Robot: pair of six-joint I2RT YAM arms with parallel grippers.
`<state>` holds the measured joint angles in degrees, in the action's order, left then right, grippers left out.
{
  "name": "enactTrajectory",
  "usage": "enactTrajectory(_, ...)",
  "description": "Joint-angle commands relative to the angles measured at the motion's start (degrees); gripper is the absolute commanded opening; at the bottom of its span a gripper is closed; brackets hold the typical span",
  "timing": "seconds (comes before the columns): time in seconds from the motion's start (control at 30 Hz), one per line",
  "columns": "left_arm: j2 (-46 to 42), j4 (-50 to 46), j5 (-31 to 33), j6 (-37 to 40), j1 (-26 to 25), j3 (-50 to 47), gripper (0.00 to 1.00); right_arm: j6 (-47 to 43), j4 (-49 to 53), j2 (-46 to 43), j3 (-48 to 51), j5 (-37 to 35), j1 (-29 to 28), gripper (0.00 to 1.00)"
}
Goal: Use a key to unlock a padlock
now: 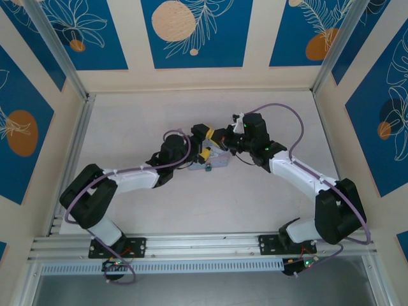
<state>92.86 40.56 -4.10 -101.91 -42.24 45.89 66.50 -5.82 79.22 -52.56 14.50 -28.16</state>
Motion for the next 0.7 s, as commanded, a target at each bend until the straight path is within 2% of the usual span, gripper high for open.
enactTrajectory(0.0,1.6,5.95,0.98,-4.06,-0.38,0.71,0.95,0.93,-1.57,0.93,-1.43,-1.09,-0.58,0.0)
enactTrajectory(0.23,1.89,7.78,1.64,-5.18,-0.43,0.8,0.89,0.65,-2.08,1.07,1.36,-2.37,0.03,0.0)
enactTrajectory(0.4,2.19,9.3,1.73,-5.05,-0.44,0.09,0.79,0.88,-2.86,0.76,3.89,-2.63,1.17,0.0)
enactTrajectory(0.67,1.86,8.2,1.9,-3.71,-0.39,0.03,0.68,0.91,-2.95,-0.17,5.6,-2.75,2.54,0.0)
